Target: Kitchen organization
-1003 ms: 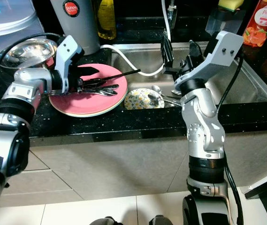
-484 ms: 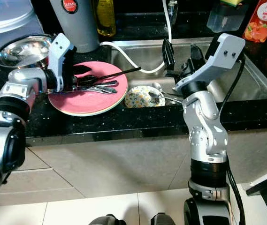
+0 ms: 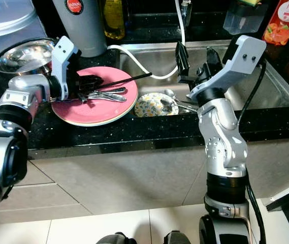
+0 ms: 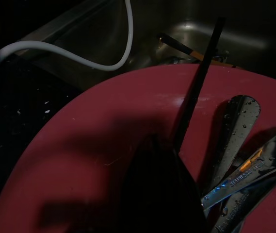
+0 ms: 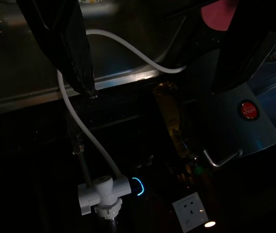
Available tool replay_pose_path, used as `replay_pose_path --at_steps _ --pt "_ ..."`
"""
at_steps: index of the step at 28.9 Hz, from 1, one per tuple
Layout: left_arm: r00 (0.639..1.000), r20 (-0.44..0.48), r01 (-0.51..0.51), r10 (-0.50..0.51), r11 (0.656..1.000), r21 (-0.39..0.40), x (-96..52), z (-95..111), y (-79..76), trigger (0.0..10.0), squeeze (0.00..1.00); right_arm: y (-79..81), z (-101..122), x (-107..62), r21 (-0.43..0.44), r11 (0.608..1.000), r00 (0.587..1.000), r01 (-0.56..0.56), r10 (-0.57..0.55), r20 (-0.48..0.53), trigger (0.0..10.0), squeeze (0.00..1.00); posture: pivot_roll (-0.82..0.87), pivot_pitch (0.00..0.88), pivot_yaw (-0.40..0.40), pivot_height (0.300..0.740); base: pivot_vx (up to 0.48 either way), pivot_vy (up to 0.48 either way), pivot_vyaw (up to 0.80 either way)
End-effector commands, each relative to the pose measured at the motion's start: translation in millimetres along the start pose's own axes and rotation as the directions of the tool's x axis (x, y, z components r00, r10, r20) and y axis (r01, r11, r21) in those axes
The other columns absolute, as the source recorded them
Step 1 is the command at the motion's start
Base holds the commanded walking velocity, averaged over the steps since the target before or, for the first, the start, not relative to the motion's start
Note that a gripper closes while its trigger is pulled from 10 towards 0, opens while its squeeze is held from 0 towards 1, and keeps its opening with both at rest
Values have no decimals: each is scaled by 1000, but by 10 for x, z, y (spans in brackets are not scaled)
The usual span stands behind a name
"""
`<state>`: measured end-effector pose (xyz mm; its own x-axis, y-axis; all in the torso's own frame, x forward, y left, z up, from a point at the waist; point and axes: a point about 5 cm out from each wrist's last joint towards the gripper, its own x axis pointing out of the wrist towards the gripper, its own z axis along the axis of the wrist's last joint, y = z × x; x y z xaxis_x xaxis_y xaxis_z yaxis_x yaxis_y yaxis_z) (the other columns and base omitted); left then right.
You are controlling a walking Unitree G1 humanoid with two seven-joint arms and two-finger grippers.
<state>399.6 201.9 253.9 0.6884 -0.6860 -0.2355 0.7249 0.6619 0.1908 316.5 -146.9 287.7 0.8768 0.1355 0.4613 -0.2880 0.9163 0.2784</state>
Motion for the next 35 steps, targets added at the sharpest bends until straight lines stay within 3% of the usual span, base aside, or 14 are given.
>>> replay_pose_path --at_steps 1,6,7,10,15,19,22,23,25,26,28,32,35 --pt "997 -77 -18 15 999 -35 -97 -177 43 0 0 -3 23 -6 -1 1000 1000 1 -1 3 10000 0 -11 135 32 740 0 0 0" --pt "997 -75 -20 18 999 -34 -102 -173 48 0 0 -2 24 -3 -1 1000 1000 0 0 3 10000 0 -11 135 32 740 0 0 0" --pt "998 -34 -55 54 998 -24 -135 -91 94 10000 0 -2 25 5 -1 1000 1000 -3 3 5 10000 0 -7 117 28 740 0 0 0" --pt "990 104 -95 93 995 16 -237 220 188 10000 0 -1 33 16 -3 1000 1000 -10 10 8 10000 0 -7 110 26 740 0 0 0" --pt "978 208 -35 8 992 124 -361 557 174 10000 0 -4 33 16 -3 1000 1000 -11 11 10 10000 0 3 104 27 740 0 0 0" --pt "981 183 22 -61 978 207 -443 556 96 10000 0 -3 20 22 1 1000 1000 -13 13 9 10000 0 11 103 23 740 0 0 0" --pt "986 151 37 -71 976 214 -478 474 58 10000 0 5 8 30 5 1000 1000 -17 17 7 10000 0 25 102 21 740 0 0 0" --pt "989 123 52 -80 974 220 -506 395 26 10000 282 9 3 34 7 1000 1000 -19 19 6 10000 0 28 103 20 740 0 0 0" --pt "991 103 64 -88 973 224 -526 341 -1 10000 282 12 -1 38 8 1000 1000 -20 20 5 10000 0 28 103 20 740 0 0 0" --pt "991 91 76 -97 974 213 -562 300 -39 10000 1000 15 -5 39 10 1000 1000 -22 22 4 10000 0 30 105 19 740 0 0 0" --pt "991 85 84 -103 975 204 -589 278 -67 10000 1000 19 -8 41 12 1000 1000 -23 23 3 10000 0 35 106 20 740 0 0 0" --pt "992 93 63 -91 963 263 -741 311 -270 10000 1000 31 -51 25 22 999 1000 -25 25 -8 10000 0 48 108 19 740 0 0 0" --pt "996 54 53 -72 953 299 -709 203 -449 10000 1000 39 -71 25 28 999 1000 -27 28 -13 10000 0 50 108 16 740 0 0 0"
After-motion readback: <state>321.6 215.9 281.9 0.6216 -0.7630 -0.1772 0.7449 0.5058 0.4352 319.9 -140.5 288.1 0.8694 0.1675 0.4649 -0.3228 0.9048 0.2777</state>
